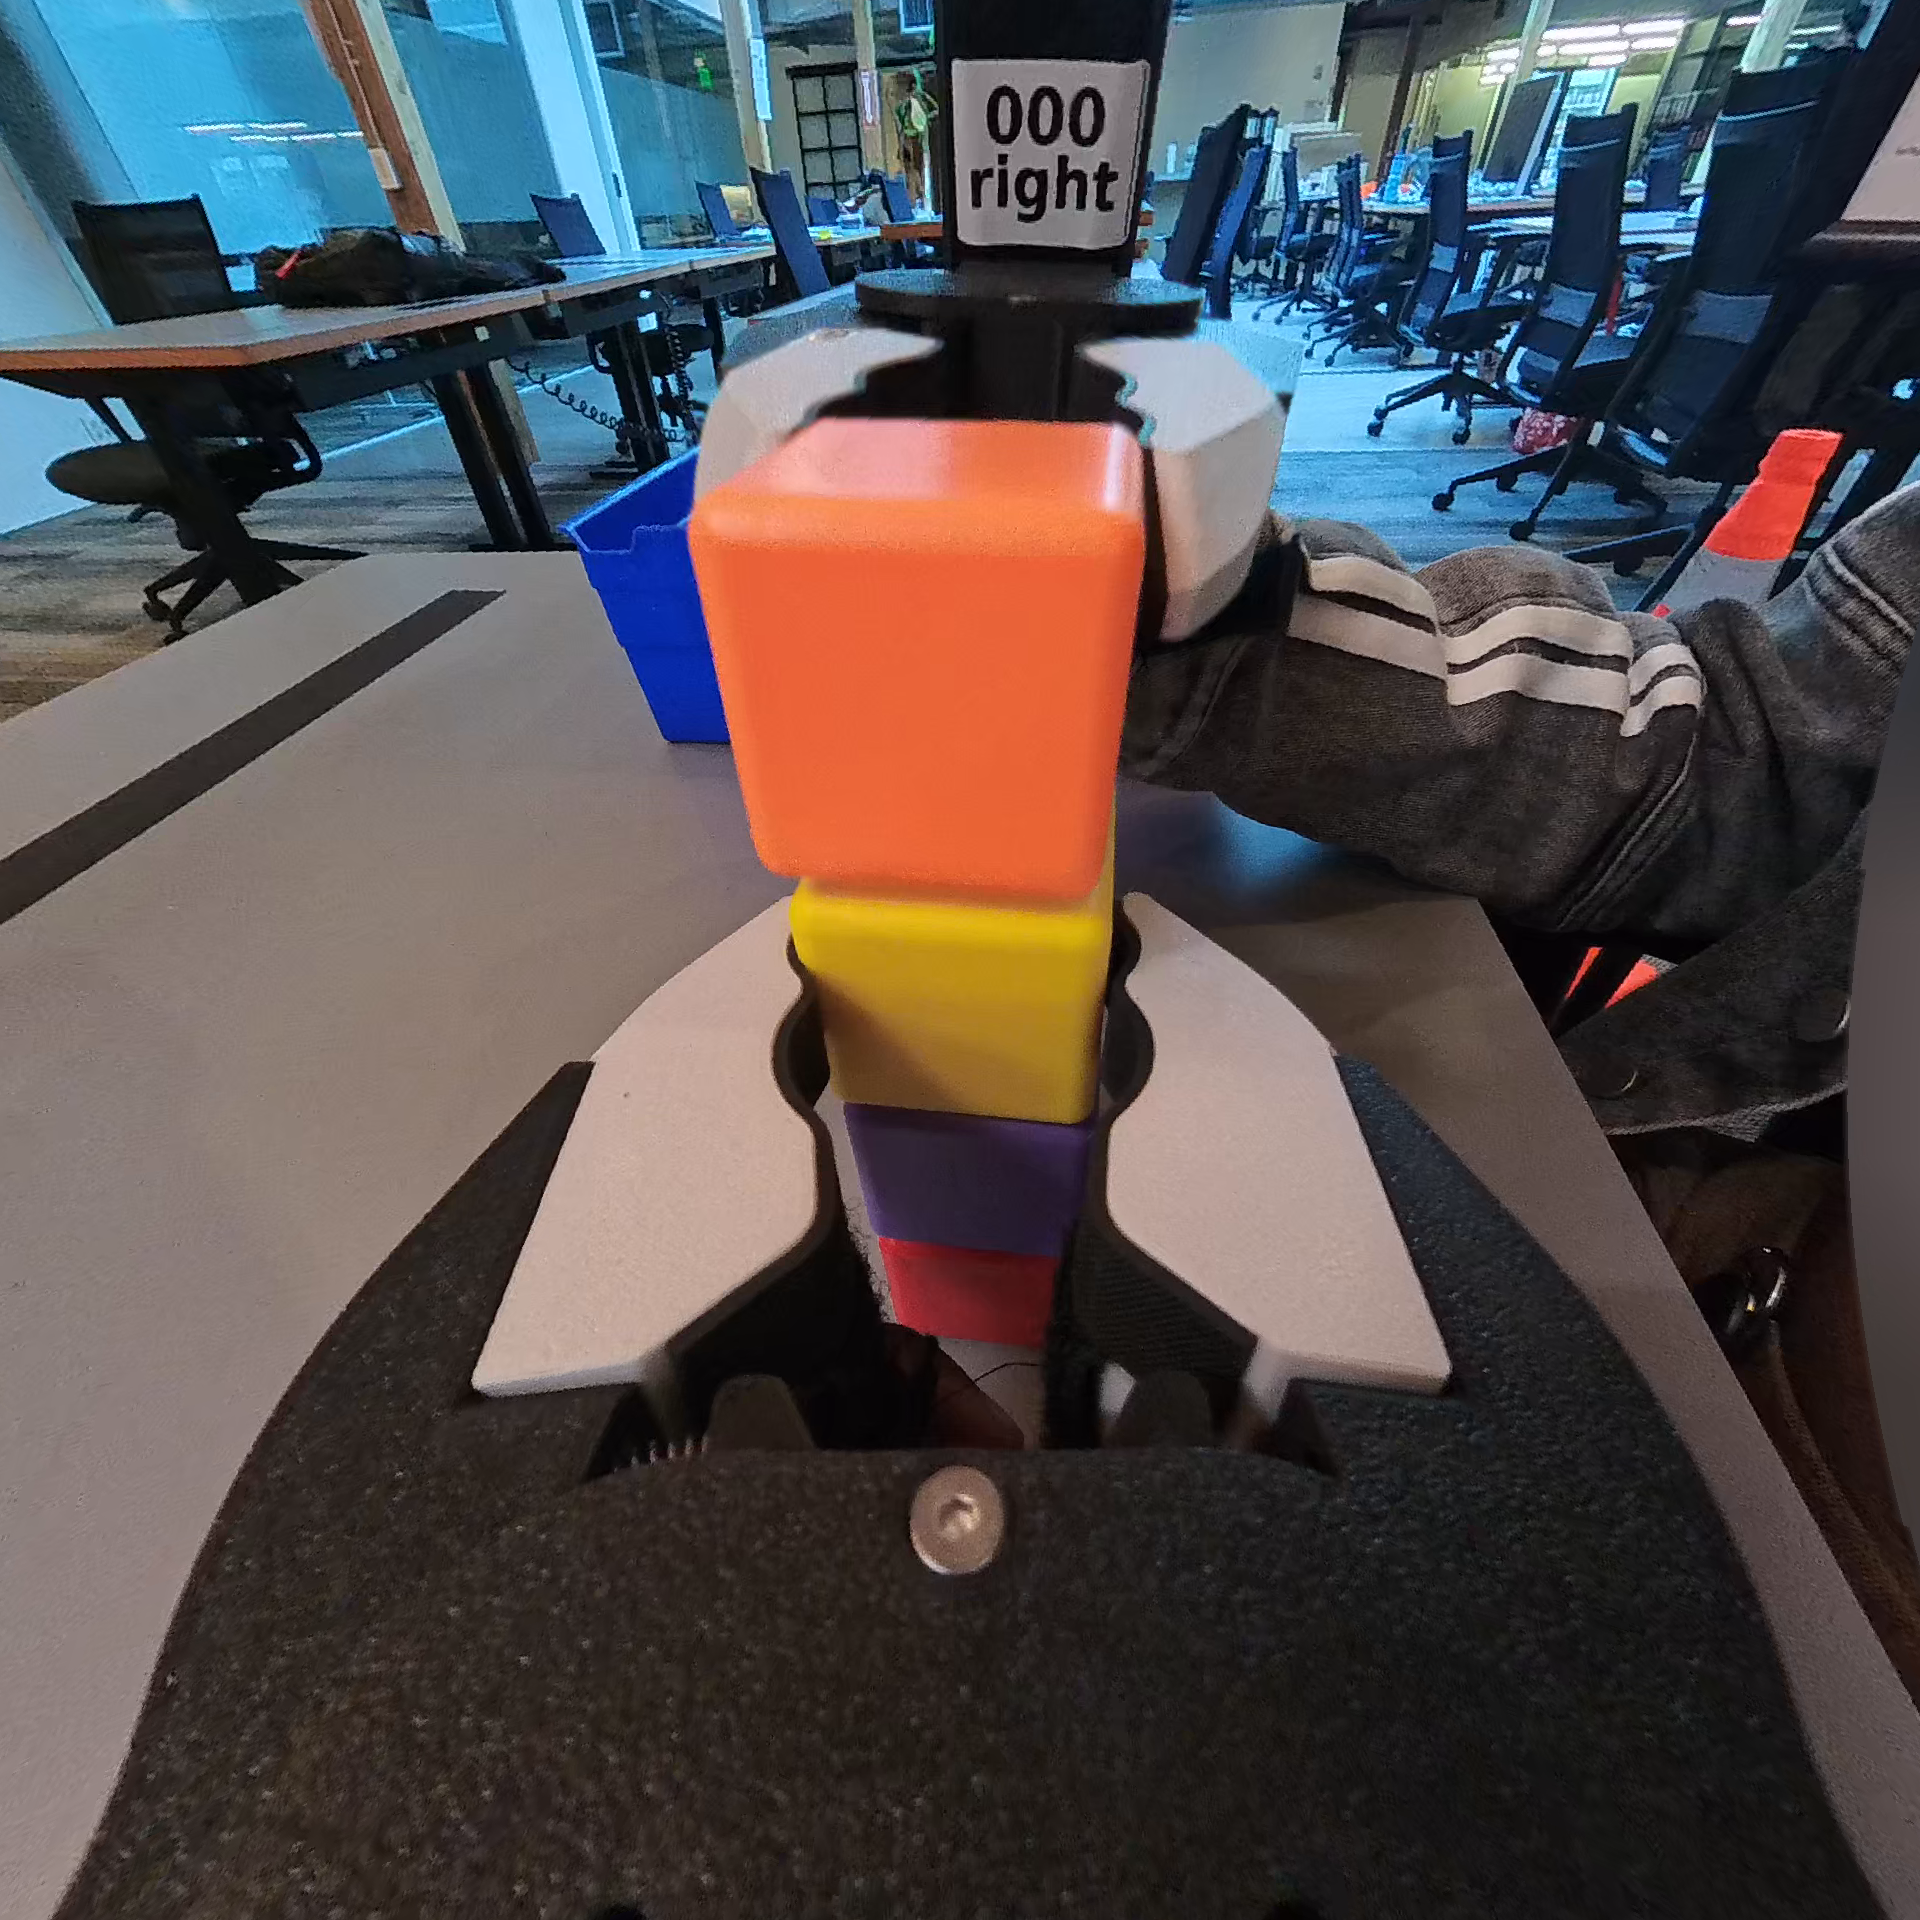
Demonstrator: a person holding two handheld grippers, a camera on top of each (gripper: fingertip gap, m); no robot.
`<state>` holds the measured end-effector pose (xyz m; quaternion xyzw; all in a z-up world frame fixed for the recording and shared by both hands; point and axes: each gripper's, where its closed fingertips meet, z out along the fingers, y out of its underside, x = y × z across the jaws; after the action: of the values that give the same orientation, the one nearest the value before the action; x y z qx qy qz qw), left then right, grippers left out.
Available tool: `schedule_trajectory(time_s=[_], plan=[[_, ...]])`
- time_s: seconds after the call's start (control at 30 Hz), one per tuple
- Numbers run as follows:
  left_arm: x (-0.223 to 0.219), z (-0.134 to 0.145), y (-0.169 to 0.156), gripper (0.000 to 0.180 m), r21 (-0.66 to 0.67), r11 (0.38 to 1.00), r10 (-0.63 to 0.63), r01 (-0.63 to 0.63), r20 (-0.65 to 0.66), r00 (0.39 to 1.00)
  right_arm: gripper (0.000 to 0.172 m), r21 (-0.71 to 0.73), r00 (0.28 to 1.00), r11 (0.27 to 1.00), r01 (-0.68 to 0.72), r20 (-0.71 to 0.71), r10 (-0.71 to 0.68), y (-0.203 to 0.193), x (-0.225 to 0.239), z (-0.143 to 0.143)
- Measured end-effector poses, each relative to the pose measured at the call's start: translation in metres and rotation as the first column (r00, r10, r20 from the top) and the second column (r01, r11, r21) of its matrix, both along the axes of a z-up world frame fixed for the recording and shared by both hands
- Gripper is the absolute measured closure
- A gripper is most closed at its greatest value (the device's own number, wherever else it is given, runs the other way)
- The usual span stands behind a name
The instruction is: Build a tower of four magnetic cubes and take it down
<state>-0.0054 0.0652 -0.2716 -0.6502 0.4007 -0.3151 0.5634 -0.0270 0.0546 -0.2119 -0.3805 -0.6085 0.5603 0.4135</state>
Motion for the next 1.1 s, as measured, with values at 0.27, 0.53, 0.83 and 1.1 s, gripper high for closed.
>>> schedule_trajectory(time_s=[0.27,0.53,0.83,1.1], plan=[[0.000,0.000,0.000,0.130,0.001,1.000,0.002,-0.002,-0.003,1.000,0.125,-0.016,1.000,1.000,-0.005,0.010,0.005,0.000,0.000,-0.002],[0.000,0.000,0.000,0.130,0.005,1.000,0.011,-0.011,-0.003,1.000,0.125,-0.040,1.000,0.999,-0.018,0.008,0.018,0.000,0.000,-0.002],[-0.014,0.026,-0.010,0.077,0.088,0.996,-0.022,0.020,0.024,0.999,0.059,-0.083,0.998,0.995,-0.058,-0.035,0.055,0.001,0.012,0.007],[-0.044,0.061,-0.023,0.048,0.130,0.991,-0.051,0.029,0.169,0.984,0.039,0.001,1.000,1.000,0.003,0.002,-0.003,0.010,0.026,0.000]])
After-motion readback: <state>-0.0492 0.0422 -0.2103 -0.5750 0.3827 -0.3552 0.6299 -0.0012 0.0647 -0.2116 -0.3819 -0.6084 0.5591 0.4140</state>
